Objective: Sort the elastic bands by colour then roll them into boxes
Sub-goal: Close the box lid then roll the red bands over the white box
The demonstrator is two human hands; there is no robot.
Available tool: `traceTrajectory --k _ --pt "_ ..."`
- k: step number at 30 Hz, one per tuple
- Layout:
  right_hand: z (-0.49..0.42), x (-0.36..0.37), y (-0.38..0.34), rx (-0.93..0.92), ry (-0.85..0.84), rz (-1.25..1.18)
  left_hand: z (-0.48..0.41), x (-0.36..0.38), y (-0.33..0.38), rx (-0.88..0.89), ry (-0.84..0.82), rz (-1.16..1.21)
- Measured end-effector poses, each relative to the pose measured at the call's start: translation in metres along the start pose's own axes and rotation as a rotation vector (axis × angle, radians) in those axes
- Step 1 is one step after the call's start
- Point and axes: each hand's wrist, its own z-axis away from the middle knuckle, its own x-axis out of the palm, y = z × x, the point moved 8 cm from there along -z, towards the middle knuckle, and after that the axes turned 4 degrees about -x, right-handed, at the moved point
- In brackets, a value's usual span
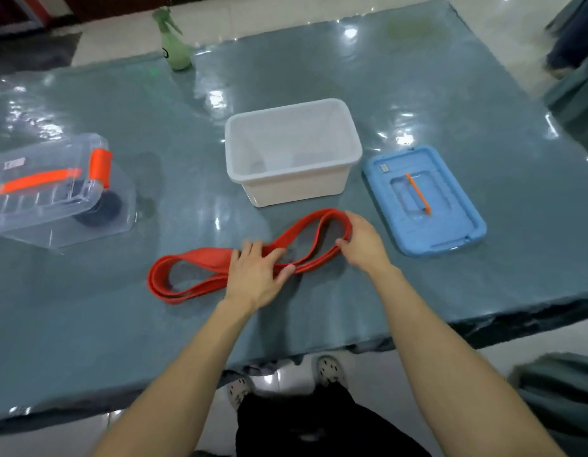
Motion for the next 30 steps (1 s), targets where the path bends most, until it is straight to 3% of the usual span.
traceTrajectory --k 5,10,15,21,26,30 --pt "0.017 -0.002 0.018 0.024 0.197 -0.299 -0.001 0.006 0.020 -0.079 -0.029 0.039" --pt "0.035 0.004 0.031 0.058 0.210 -0.453 0.008 0.014 0.015 -0.077 -0.009 0.288" --pt "0.031 0.009 0.037 0.077 0.072 -0.461 0.006 -0.006 -0.003 -0.204 0.037 0.576" --pt "0.028 -0.001 0.025 0.001 0.063 -0.295 0.014 -0.041 -0.017 -0.173 0.078 0.721" --pt "0.021 -0.006 0.014 -0.043 0.028 -0.057 0.010 -0.072 -0.009 -0.092 0.170 0.411" --pt "0.017 -0.002 0.004 -0.028 0.055 0.001 0.020 -0.029 0.026 0.017 -0.046 0.113"
